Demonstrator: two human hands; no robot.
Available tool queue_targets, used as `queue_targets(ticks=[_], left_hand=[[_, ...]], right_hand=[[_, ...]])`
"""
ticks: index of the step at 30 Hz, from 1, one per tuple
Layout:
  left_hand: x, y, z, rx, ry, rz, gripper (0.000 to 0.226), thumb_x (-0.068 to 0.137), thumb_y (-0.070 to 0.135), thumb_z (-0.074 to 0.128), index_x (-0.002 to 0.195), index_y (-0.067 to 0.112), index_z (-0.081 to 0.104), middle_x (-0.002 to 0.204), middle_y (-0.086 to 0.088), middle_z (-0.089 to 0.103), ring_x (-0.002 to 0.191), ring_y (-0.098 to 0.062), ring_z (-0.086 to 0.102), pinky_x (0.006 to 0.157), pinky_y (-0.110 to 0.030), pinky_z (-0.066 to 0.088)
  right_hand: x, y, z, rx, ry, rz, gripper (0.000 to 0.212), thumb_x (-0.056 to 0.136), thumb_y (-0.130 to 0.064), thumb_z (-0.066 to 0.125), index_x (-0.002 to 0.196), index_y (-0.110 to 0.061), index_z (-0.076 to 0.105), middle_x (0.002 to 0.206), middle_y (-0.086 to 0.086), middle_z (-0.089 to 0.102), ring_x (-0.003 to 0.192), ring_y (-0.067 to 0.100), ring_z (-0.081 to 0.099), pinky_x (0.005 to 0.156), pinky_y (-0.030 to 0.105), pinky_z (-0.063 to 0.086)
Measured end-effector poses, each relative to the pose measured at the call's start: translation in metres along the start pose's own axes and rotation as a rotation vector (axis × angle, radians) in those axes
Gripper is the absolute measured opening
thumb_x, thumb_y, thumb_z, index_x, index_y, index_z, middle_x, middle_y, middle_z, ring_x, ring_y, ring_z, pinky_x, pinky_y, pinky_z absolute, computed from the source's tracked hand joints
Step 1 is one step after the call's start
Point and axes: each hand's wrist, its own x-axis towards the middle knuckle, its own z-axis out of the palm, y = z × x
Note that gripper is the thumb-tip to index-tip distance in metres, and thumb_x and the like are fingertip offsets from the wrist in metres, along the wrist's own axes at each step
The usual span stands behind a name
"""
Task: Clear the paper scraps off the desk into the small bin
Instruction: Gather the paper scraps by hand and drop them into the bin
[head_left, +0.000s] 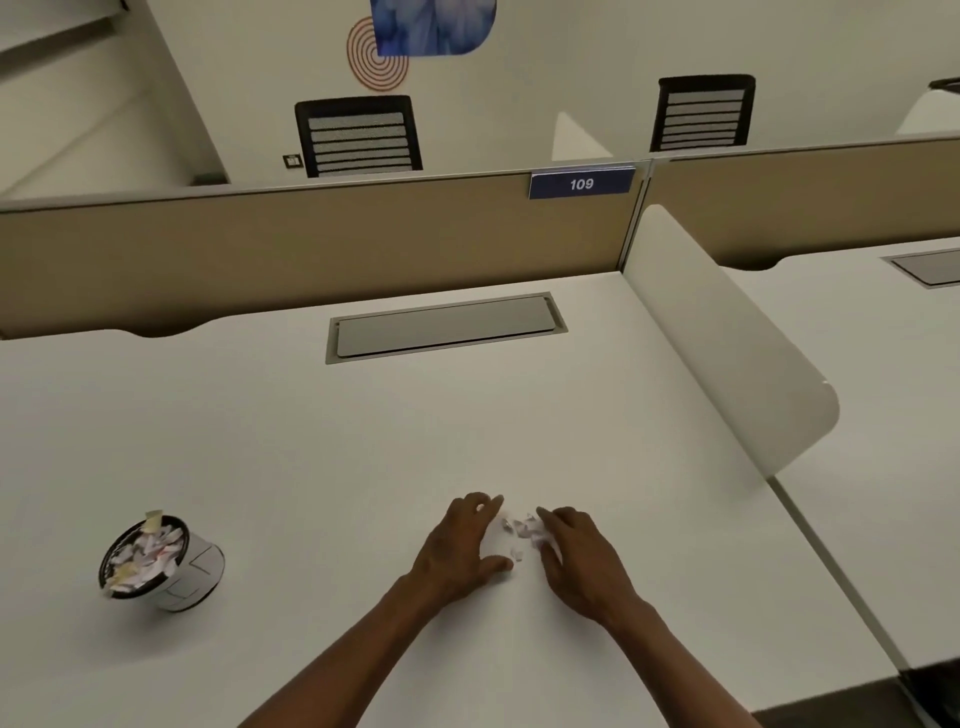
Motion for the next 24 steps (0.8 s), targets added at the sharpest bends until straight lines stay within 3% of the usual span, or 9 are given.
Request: queue_targets(ticks=[3,6,9,11,12,14,17,19,24], left_hand=[[0.002,0.0,0.007,0.007,-0.084,-0.035,0.089,0.083,0.046,0.073,0.157,0.026,0.027,0.152,0.004,0.032,0.138,-0.014,0.036,0.109,-0.025,0.038],[0.001,-0.001,0.013,-0.05,-0.1,-0.082,0.083,0.081,0.04,0.076,0.152,0.024,0.036,0.141,0.005,0.039,0.124,-0.015,0.048,0.1,-0.024,0.044],[0.001,-0.003,0.015,-0.116,-0.085,-0.127,0.057,0.08,0.032,0.073,0.134,0.021,0.057,0.12,0.004,0.051,0.101,-0.014,0.056,0.087,-0.028,0.05],[-0.002,-0.001,0.018,-0.11,-0.054,-0.119,0.025,0.08,0.026,0.068,0.103,0.017,0.068,0.102,-0.001,0.055,0.086,-0.016,0.056,0.079,-0.035,0.051],[-0.004,0.001,0.021,-0.118,-0.034,-0.123,0.013,0.08,0.024,0.065,0.089,0.015,0.067,0.094,-0.002,0.056,0.08,-0.015,0.055,0.074,-0.037,0.05],[-0.008,0.004,0.027,-0.158,0.02,-0.138,0.01,0.082,0.021,0.061,0.075,0.014,0.064,0.084,-0.001,0.056,0.072,-0.013,0.052,0.066,-0.034,0.047],[-0.01,0.007,0.03,-0.227,0.119,-0.146,0.015,0.084,0.015,0.059,0.071,0.009,0.064,0.074,0.002,0.058,0.067,-0.011,0.052,0.059,-0.029,0.04],[-0.008,0.011,0.025,-0.26,0.174,-0.157,0.014,0.085,0.015,0.064,0.076,0.011,0.073,0.074,0.001,0.068,0.069,-0.009,0.057,0.063,-0.03,0.045],[-0.007,0.015,0.014,-0.4,0.218,-0.294,0.007,0.083,0.024,0.079,0.089,0.024,0.082,0.084,0.011,0.079,0.077,0.003,0.069,0.068,-0.008,0.051]], right_hand=[[-0.003,0.008,-0.005,-0.026,-0.101,0.04,0.091,0.083,-0.069,0.059,0.157,-0.026,0.026,0.149,-0.005,0.04,0.135,0.016,0.042,0.099,0.03,0.049],[0.005,0.001,-0.002,-0.104,-0.234,-0.002,0.108,0.074,-0.069,0.07,0.159,-0.025,0.019,0.149,-0.001,0.034,0.131,0.02,0.044,0.099,0.032,0.05],[0.017,-0.015,0.007,-0.041,-0.25,-0.043,0.079,0.078,-0.051,0.077,0.143,-0.019,0.046,0.132,0.001,0.046,0.113,0.023,0.056,0.091,0.032,0.05],[0.019,-0.024,0.012,0.019,-0.22,-0.056,0.044,0.081,-0.039,0.076,0.116,-0.017,0.063,0.114,0.0,0.052,0.095,0.021,0.06,0.08,0.029,0.05],[0.019,-0.028,0.014,0.041,-0.211,-0.055,0.032,0.082,-0.036,0.074,0.105,-0.016,0.066,0.107,-0.001,0.053,0.089,0.021,0.061,0.076,0.029,0.05],[0.018,-0.033,0.019,0.083,-0.199,-0.038,0.02,0.084,-0.032,0.069,0.096,-0.016,0.069,0.101,0.0,0.056,0.085,0.02,0.062,0.074,0.029,0.05],[0.019,-0.037,0.021,0.146,-0.163,0.02,0.018,0.086,-0.032,0.065,0.094,-0.018,0.074,0.1,0.002,0.062,0.087,0.019,0.063,0.075,0.03,0.051],[0.023,-0.037,0.018,0.184,-0.132,0.041,0.019,0.087,-0.032,0.065,0.094,-0.019,0.076,0.099,0.002,0.068,0.089,0.017,0.064,0.077,0.029,0.051],[0.024,-0.034,0.016,0.466,-0.077,0.164,0.015,0.085,-0.033,0.076,0.093,-0.022,0.08,0.088,-0.008,0.078,0.077,0.0,0.069,0.067,0.006,0.047]])
